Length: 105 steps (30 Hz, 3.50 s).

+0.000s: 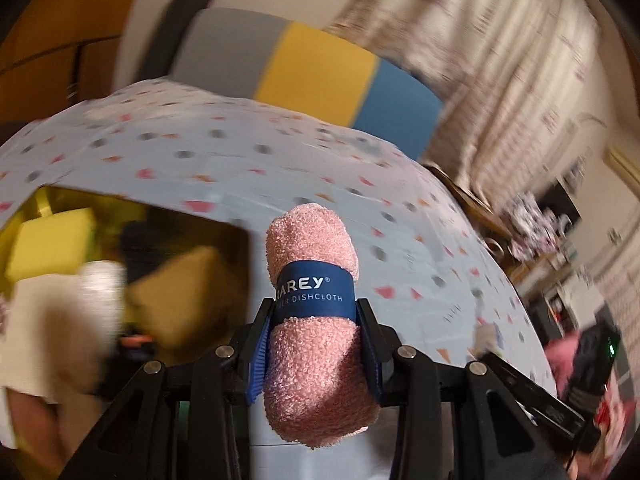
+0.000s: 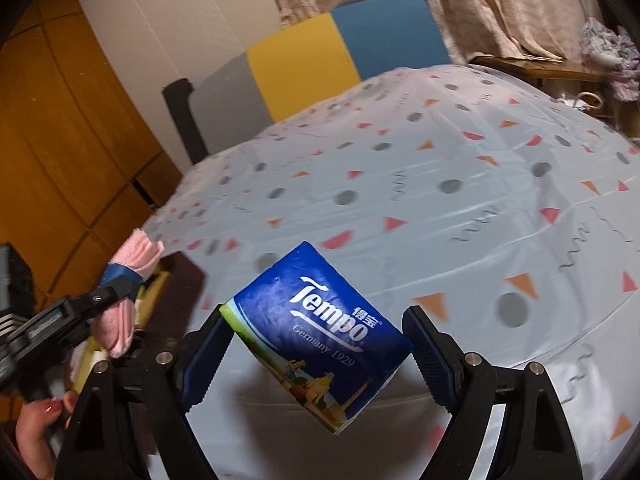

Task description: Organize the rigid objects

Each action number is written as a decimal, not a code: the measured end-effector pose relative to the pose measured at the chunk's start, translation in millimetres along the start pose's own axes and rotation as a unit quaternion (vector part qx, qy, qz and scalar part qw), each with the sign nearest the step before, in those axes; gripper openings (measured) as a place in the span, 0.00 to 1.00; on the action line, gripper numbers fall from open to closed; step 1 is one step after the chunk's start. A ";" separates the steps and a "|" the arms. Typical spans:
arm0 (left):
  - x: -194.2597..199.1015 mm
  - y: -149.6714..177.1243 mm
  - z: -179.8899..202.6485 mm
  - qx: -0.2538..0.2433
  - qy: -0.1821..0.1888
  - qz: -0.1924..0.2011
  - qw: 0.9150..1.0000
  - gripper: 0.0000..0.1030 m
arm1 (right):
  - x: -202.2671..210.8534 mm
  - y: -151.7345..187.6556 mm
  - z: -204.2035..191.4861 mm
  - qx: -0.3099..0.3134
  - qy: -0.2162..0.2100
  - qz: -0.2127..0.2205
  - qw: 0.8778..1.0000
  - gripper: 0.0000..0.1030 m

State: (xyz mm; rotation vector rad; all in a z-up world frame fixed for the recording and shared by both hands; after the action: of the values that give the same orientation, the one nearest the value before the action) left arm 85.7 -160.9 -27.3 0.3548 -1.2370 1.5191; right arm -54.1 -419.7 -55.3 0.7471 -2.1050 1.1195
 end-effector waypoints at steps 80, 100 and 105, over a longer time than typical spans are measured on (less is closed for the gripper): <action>187.7 76.8 -122.2 0.074 -0.290 0.020 0.954 0.76 | -28.7 62.3 -303.0 0.153 0.119 -0.049 0.980 1.00; 177.8 79.3 -124.5 0.068 -0.307 0.011 0.949 0.72 | -37.6 68.3 -302.5 0.160 0.150 -0.057 0.974 1.00; 176.8 79.5 -124.4 0.065 -0.308 0.013 0.949 0.72 | -39.9 69.0 -300.8 0.157 0.151 -0.061 0.974 1.00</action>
State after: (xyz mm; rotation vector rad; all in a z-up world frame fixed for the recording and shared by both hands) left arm 0.4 48.7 15.5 0.9564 -1.6225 1.5695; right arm 1.0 -121.0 12.4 0.7830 -1.6280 1.4186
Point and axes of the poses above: each gripper's, at about its wrist camera, not at the fingertips, and x roughly against the way its jaws point, z to its right, y to its underside, the point moved 1 cm from there along -x, roughly the way its jaws point, and after that the axes turned 13 degrees about -z, right-handed, at the moved point
